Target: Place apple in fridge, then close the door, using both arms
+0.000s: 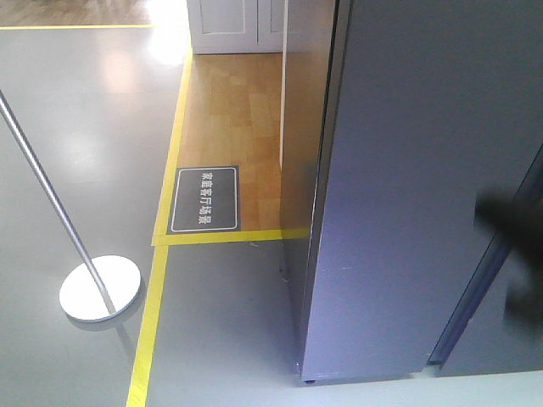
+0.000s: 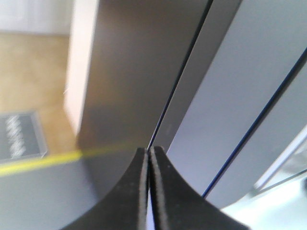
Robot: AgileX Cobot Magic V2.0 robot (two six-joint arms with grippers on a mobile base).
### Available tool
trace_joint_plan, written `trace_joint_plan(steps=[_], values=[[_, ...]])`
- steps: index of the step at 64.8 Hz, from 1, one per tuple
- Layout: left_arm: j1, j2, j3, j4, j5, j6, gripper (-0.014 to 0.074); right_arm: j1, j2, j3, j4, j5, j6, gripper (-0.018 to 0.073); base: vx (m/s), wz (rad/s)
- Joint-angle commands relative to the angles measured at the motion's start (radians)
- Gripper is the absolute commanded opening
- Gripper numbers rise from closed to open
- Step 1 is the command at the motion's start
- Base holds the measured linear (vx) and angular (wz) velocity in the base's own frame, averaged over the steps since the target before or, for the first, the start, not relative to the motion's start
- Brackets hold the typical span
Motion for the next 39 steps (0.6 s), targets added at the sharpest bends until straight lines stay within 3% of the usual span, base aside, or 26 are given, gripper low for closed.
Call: trace_joint_plan(steps=[1, 11, 16, 27, 39], values=[[-0.002, -0.120, 0.189, -0.051, -0.127, 0.023, -0.0006, -0.003, -0.111, 0.129, 0.050, -0.071, -0.018, -0.0003, 0.00, 0.00], [-0.002, -0.227, 0.490, -0.104, -0.249, 0.018, -0.0006, -0.003, -0.273, 0.326, 0.050, -0.113, -0.017, -0.0003, 0.00, 0.00], [-0.002, -0.236, 0.567, -0.132, -0.268, 0.018, -0.0006, -0.003, -0.324, 0.360, 0.068, -0.112, -0.016, -0.0003, 0.00, 0.00], [-0.002, -0.238, 0.604, -0.184, -0.263, 0.018, -0.0006, -0.003, -0.363, 0.363, 0.074, -0.117, -0.016, -0.0003, 0.00, 0.00], [-0.002, -0.238, 0.604, -0.352, -0.265, 0.018, -0.0006, -0.003, -0.363, 0.365, 0.094, -0.101, -0.011, -0.0003, 0.00, 0.00]])
